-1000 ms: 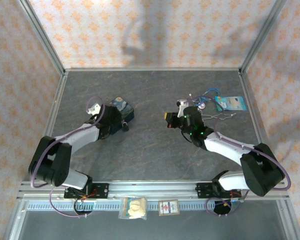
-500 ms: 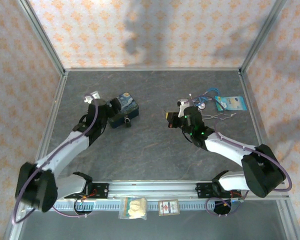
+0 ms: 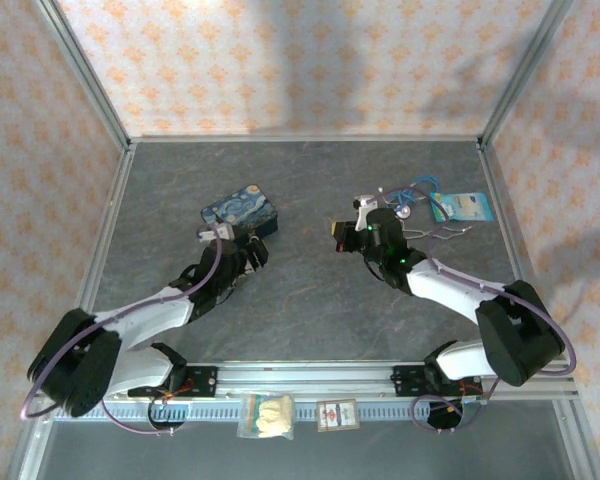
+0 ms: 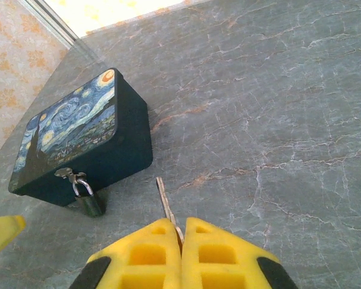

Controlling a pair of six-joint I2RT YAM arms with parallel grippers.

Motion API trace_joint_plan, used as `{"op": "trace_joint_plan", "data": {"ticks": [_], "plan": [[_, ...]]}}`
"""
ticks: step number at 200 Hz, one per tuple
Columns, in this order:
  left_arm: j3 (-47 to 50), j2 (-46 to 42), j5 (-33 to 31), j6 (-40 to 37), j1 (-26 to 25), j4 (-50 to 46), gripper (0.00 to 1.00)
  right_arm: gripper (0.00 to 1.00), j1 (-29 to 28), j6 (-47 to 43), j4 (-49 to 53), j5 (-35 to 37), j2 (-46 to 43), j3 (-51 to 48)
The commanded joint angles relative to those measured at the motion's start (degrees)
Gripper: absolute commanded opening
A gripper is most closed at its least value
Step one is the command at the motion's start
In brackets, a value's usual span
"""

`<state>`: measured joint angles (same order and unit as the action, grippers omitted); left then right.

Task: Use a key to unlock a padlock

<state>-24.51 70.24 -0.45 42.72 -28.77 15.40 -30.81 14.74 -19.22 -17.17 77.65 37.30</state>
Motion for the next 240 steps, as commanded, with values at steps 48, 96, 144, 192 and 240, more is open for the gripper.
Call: {"op": "trace_joint_plan", "data": {"ticks": [48, 96, 144, 192, 240], "plan": [[-9.46, 14.57, -10.22, 0.96, -0.23, 2.87, 0.77, 0.0, 0.13, 0.5, 0.54, 1.96, -5.35, -1.04], [-10.48, 19.88, -10.91, 0.61, 0.38, 5.67, 0.75, 0.0, 0.13, 0.81, -0.39, 1.29, -5.35, -1.61], [-12.43, 24.66, -9.26, 0.61, 1.86, 7.15, 0.69, 0.0, 0.13, 0.73, -0.89, 1.78, -4.83, -2.36], [-12.95, 27.95, -5.25, 1.51, 3.99, 11.48, 0.56, 0.0, 0.13, 0.24, -0.99, 1.7, -3.33, -1.09], [-13.53, 31.11, -0.81, 1.23, 6.3, 14.96, 0.49, 0.0, 0.11, 0.12, -0.99, 2.05, -2.55, -0.42]]}}
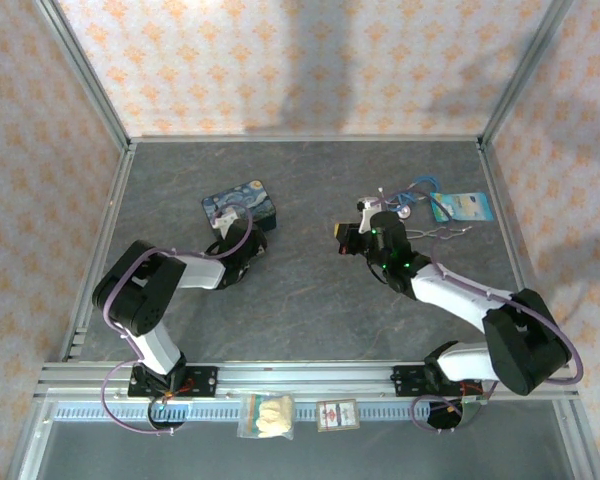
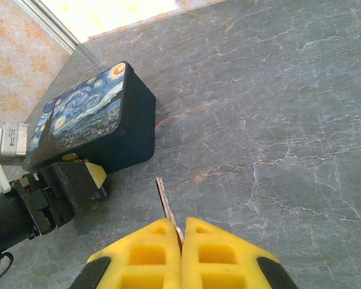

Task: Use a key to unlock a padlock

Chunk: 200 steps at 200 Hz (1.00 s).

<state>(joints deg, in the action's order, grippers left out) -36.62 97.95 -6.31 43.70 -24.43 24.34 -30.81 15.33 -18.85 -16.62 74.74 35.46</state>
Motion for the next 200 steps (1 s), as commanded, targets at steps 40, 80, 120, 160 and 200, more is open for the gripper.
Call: {"op": "trace_joint_plan", "data": {"ticks": [40, 80, 120, 160, 200], "plan": [[-2.91, 5.12, 9.04, -2.58, 2.91, 9.54, 0.41, 0.0, 0.13, -0.35, -1.1, 1.5, 1.32, 2.25], [-3.16, 6.15, 12.12, -4.92, 3.08, 11.6, 0.35, 0.0, 0.13, -0.19, -1.1, 1.07, 2.42, 3.21], [-1.47, 5.43, 15.51, -6.39, 3.27, 15.01, 0.39, 0.0, 0.13, 0.2, -1.31, 0.71, 2.68, 3.38], [-1.7, 6.66, 15.46, -7.4, 3.83, 15.41, 0.53, 0.0, 0.13, 0.51, -1.42, 0.54, 2.86, 3.29], [-3.58, 9.42, 15.06, -7.3, 4.33, 15.83, 0.39, 0.0, 0.13, 0.72, -1.88, 0.54, 2.64, 2.98]]}}
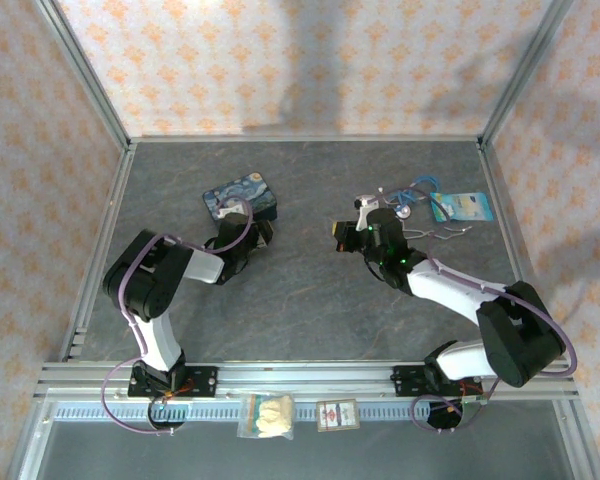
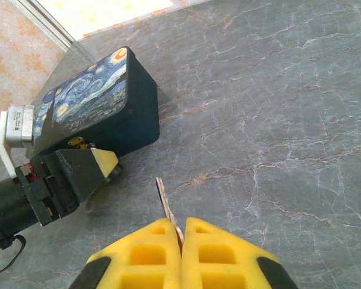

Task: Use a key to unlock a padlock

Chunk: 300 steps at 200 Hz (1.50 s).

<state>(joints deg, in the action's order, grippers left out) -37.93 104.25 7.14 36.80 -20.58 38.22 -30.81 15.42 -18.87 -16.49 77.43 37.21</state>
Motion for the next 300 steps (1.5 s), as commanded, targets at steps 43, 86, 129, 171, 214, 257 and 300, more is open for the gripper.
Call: {"op": "trace_joint_plan", "data": {"ticks": [43, 86, 129, 171, 214, 257, 300], "plan": [[-2.98, 3.92, 1.39, -0.22, 0.55, 2.69, 0.29, 0.0, 0.09, 0.68, -1.95, 0.58, -0.19, 0.93], [-3.01, 3.19, 3.39, 0.19, 0.55, 2.98, 0.09, 0.0, 0.09, 0.49, -1.95, 0.93, -0.23, 0.78], [-1.87, -0.53, 9.73, 4.59, 0.54, 2.39, 0.0, 0.0, 0.21, 1.33, -3.33, -1.33, 1.14, 0.59], [-0.39, -4.49, 17.71, 9.15, 0.58, 4.54, 0.0, 0.0, 0.31, 2.28, -7.43, -8.92, 4.13, 0.01], [2.38, -5.65, 24.25, 18.69, 0.64, 12.98, 0.0, 0.0, 0.3, 8.68, -25.23, -24.33, 8.25, -5.47], [6.23, -2.44, 28.57, 31.01, 0.63, 29.61, 0.0, 0.0, 0.26, 13.1, -34.9, -31.06, 13.7, -7.06], [8.29, 2.3, 30.03, 40.55, 0.55, 46.2, 0.0, 0.0, 0.31, 17.48, -41.35, -32.29, 18.65, -6.81]]}}
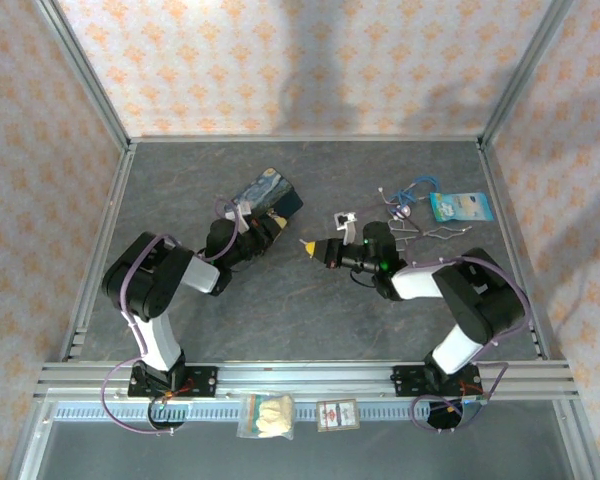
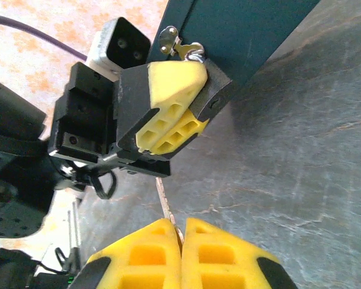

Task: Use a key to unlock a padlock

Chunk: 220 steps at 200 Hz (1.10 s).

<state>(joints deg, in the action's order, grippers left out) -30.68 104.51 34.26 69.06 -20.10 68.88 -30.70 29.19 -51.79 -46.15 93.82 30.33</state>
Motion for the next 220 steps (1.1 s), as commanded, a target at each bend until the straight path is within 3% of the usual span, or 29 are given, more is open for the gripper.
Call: {"op": "trace_joint_plan", "data": {"ticks": [1, 96, 220], "plan": [[1.05, 2.11, 2.91, 8.33, 0.07, 15.65, 0.0, 0.0, 0.2, 3.87, -8.6, -2.59, 2.34, 0.08], [3.16, 2.95, 2.92, 8.76, -0.12, 18.53, 0.0, 0.0, 0.64, 8.87, -16.06, -2.38, 9.5, 4.83], [2.9, 4.27, 3.16, 9.6, -0.98, 20.84, 0.0, 0.0, 0.64, 8.84, -14.96, -3.42, 13.55, 8.52]]}}
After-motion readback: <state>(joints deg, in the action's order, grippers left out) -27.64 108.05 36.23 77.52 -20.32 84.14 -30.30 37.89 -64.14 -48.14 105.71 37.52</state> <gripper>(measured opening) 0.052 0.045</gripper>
